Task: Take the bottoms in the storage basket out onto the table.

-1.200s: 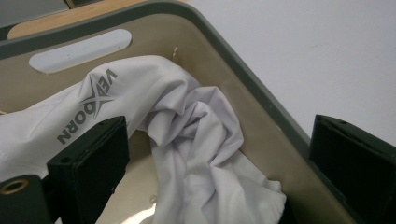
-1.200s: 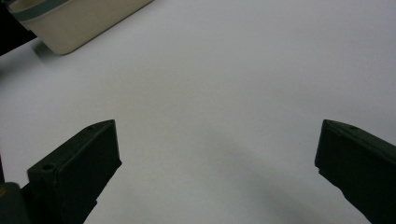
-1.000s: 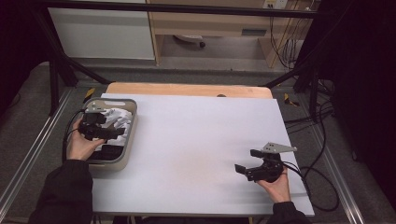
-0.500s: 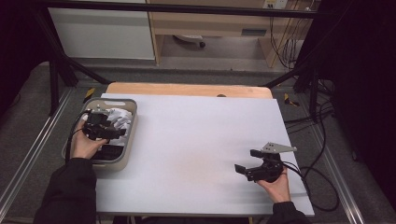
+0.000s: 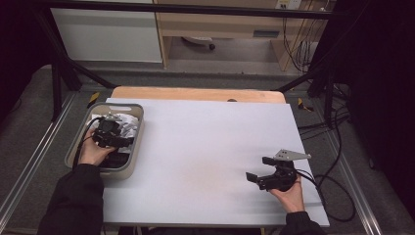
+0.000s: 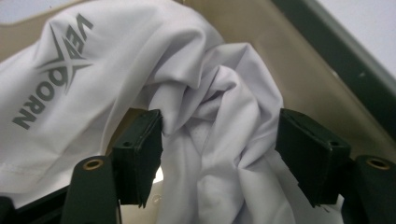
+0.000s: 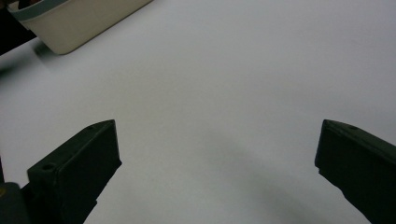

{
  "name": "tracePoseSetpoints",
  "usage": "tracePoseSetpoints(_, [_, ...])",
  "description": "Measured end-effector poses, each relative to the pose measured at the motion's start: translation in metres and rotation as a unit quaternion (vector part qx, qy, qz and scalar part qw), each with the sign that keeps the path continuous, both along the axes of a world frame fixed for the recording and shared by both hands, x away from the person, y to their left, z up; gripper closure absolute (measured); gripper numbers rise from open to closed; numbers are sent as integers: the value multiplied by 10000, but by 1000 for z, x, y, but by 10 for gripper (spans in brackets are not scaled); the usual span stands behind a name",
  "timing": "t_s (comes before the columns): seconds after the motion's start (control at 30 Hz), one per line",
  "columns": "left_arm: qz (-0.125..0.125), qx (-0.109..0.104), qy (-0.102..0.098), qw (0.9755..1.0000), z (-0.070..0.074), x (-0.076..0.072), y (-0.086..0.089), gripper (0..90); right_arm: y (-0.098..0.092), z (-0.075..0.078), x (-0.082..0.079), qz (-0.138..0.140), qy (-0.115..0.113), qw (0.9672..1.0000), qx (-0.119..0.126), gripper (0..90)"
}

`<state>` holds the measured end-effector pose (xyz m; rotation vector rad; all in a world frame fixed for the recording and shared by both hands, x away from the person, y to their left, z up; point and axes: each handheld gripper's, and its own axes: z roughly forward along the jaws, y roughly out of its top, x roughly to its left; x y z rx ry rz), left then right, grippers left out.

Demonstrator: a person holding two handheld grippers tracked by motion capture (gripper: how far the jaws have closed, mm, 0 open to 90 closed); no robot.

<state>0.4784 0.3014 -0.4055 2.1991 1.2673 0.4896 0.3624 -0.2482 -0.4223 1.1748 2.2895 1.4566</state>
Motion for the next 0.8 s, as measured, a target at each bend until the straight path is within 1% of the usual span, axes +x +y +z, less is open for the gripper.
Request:
tracePoseSetpoints(0.1, [-7, 105, 50, 9999, -3, 1, -3, 325, 0, 0, 0, 3, -10, 10000, 2, 6])
tracePoseSetpoints(0.23, [7, 156, 134, 9998, -5, 2, -4, 355, 0, 0, 0, 3, -13, 10000, 3, 6])
tracePoseSetpoints(0.33, [45, 163, 277, 9995, -7, 3, -3, 392, -1, 0, 0, 8, -23, 10000, 3, 6])
tracePoseSetpoints(0.37, [73, 167, 333, 9993, -8, 3, -3, 392, -1, 0, 0, 8, -23, 10000, 3, 6])
tracePoseSetpoints(0.43, [81, 172, 423, 9989, -9, 5, -2, 430, -1, 0, 0, 10, -24, 10000, 7, 6])
tracePoseSetpoints(0.5, [71, 153, 443, 9989, -10, 5, -2, 445, -1, 1, 0, 8, -22, 10000, 6, 6])
tracePoseSetpoints(0.63, [43, 199, 484, 9986, -11, 5, -3, 475, -1, 1, 0, 14, -26, 10000, 5, 6])
tracePoseSetpoints(0.67, [37, 196, 523, 9984, -12, 5, -2, 509, -1, 1, 0, 9, -23, 10000, 8, 6])
tracePoseSetpoints(0.73, [34, 205, 566, 9982, -12, 6, -2, 534, -1, 1, 0, 10, -27, 10000, 9, 6])
tracePoseSetpoints(0.8, [29, 223, 569, 9981, -13, 6, -2, 548, -1, 1, 0, 6, -21, 10000, 8, 6])
